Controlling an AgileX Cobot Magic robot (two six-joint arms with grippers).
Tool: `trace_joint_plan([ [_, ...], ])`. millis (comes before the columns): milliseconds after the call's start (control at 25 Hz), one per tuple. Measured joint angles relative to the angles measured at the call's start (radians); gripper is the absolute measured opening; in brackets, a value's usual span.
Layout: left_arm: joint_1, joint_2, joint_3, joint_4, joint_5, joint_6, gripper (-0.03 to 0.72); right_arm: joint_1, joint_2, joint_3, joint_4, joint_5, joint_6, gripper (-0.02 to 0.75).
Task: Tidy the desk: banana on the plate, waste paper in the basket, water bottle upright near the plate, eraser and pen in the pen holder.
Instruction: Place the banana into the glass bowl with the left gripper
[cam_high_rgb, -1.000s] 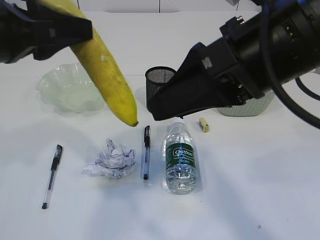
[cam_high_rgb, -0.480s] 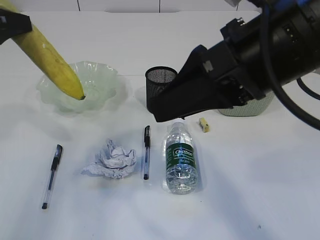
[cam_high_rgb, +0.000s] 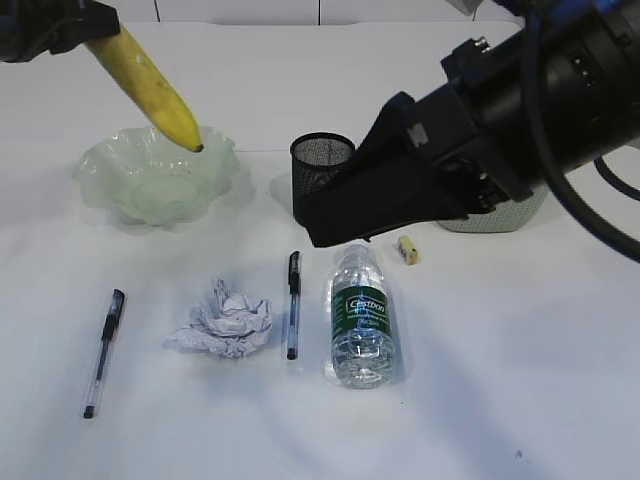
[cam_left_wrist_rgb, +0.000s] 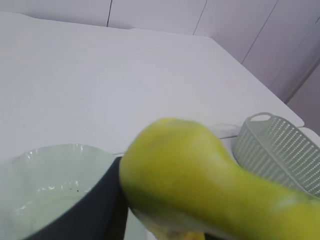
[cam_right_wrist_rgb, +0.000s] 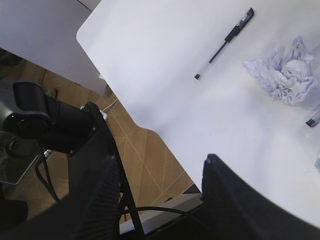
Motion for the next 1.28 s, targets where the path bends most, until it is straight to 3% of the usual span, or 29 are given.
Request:
trace_joint_plan([
  [640,0.017,0.486,-0.427,0.002,0.003,0.000,0.261,0.000,0.000,0.000,0.000,0.006,0.000,0.398],
  [1280,0.059,0.608,-0.444,0.002,-0.008,0.000,0.260,0.000,0.000,0.000,0.000,0.008,0.000,0.398],
])
